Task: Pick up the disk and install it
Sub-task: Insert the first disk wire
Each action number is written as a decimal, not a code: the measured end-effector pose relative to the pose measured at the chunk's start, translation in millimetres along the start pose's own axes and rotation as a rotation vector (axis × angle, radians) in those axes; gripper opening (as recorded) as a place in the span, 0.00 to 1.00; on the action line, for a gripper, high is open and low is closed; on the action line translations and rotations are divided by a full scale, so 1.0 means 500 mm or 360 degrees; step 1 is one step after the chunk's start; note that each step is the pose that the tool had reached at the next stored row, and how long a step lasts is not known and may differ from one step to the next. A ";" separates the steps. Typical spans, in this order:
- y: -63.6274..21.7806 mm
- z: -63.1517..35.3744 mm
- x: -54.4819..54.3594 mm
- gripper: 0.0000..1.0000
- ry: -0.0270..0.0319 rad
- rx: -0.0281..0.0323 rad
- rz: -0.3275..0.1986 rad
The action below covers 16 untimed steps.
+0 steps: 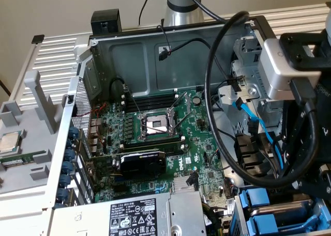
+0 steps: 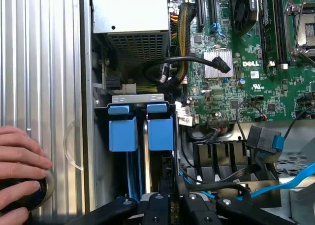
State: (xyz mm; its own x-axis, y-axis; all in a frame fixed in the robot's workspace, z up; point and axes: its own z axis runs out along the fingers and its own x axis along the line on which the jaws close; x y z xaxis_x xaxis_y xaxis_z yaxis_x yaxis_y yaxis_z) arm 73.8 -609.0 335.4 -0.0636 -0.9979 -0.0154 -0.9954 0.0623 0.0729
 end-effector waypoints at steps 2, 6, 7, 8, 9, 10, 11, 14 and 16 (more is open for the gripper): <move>0.000 0.000 0.000 0.17 0.00000 0.00000 0.0000; 0.000 0.000 0.000 0.17 0.00000 0.00000 0.0000; 0.000 0.000 0.000 0.17 0.00000 0.00000 0.0000; 0.000 0.000 0.000 0.17 0.00000 0.00000 0.0000; 0.000 0.000 0.000 0.17 0.00000 0.00000 0.0000; 0.000 0.000 0.000 0.17 -0.00001 0.00000 0.0000; 0.000 0.000 0.000 0.17 -0.00005 0.00000 0.0000; 0.000 -0.003 -0.001 0.17 -0.00006 0.00001 0.0000; 0.000 -0.005 -0.001 0.17 0.00006 0.00002 0.0000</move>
State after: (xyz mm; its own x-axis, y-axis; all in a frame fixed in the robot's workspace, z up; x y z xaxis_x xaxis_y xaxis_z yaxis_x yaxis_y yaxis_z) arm 73.8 -608.4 337.7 -0.0635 -0.9979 -0.0151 -0.9954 0.0622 0.0727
